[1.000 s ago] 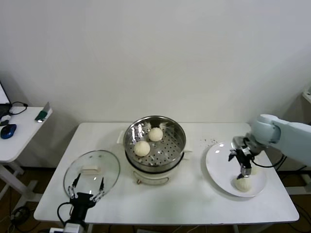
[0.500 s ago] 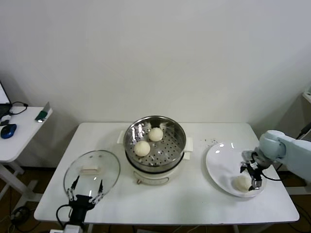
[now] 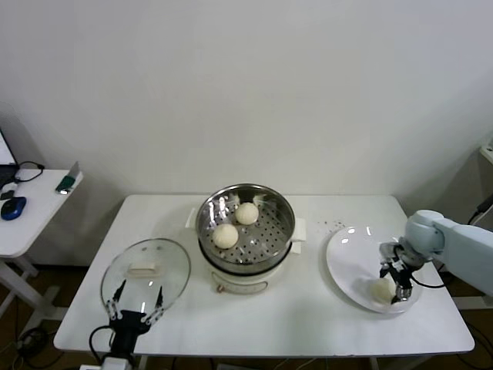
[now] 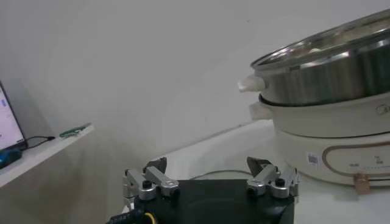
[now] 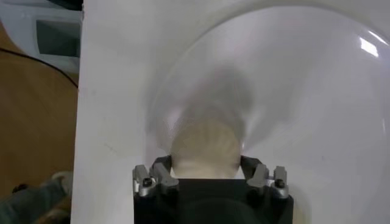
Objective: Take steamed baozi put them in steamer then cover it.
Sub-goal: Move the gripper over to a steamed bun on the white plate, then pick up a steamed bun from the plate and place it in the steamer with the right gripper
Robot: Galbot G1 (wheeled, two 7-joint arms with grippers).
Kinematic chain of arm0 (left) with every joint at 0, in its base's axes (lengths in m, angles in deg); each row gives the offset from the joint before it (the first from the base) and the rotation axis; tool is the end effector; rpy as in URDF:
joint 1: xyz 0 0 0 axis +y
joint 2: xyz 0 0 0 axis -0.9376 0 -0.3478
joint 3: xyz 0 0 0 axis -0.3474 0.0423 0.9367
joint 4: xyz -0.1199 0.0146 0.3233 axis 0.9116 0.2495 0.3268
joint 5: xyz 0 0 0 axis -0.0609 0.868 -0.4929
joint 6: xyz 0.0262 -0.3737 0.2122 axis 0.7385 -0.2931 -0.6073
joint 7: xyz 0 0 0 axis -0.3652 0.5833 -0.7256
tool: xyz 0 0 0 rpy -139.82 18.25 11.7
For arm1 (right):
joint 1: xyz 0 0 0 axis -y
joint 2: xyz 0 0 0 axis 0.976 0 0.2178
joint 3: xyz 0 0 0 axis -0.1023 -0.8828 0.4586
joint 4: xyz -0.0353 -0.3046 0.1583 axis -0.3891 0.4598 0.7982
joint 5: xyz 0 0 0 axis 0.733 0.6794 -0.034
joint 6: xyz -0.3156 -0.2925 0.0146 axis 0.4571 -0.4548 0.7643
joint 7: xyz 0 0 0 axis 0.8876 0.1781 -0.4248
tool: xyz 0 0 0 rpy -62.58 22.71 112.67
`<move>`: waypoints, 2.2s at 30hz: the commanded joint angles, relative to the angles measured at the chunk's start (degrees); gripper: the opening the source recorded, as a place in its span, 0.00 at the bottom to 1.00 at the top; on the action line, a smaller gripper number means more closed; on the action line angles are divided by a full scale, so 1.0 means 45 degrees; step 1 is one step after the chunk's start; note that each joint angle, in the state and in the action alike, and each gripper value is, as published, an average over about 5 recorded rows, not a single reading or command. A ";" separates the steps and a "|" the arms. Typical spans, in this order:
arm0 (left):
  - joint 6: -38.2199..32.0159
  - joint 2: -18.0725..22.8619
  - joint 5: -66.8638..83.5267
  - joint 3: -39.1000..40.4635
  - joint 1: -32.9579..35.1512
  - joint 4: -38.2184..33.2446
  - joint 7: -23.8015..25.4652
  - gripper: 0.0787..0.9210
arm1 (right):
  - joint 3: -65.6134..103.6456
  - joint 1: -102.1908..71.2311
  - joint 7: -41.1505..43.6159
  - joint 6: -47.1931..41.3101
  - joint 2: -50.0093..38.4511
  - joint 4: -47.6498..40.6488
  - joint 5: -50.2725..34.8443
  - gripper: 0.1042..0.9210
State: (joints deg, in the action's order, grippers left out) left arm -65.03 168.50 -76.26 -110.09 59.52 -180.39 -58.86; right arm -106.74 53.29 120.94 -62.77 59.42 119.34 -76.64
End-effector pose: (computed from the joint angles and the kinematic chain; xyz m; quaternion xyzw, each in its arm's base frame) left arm 0.2017 0.0646 -0.3712 0.0170 -0.9785 -0.1811 0.0969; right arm 0.5293 -0.1883 -0.2753 0.5204 -0.4691 0.5166 0.4921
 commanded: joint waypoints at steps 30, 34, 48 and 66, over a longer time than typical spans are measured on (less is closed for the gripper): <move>0.0099 0.0038 -0.0131 0.0305 -0.0075 -0.0031 -0.0040 0.88 | -0.3382 0.9545 0.2337 0.9121 0.6511 0.0492 -0.0634 0.69; 0.0088 -0.0011 -0.0120 0.0327 -0.0069 -0.0041 -0.0033 0.88 | -0.2818 0.8669 0.2377 0.9238 0.7650 0.0649 -0.0107 0.69; 0.0110 -0.0149 0.0063 0.0302 -0.0051 -0.0076 -0.0014 0.88 | -0.2274 0.5519 0.2323 1.0038 1.0748 -0.0824 0.1775 0.69; 0.0034 -0.0191 0.0156 0.0254 -0.0037 0.0029 -0.0016 0.88 | -0.2548 0.4936 0.2454 0.9853 1.0779 -0.0345 0.1932 0.71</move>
State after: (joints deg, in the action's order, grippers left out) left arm -64.83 167.67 -75.62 -108.94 59.32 -180.36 -58.96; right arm -118.14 77.15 131.72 -18.85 106.53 117.52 -68.79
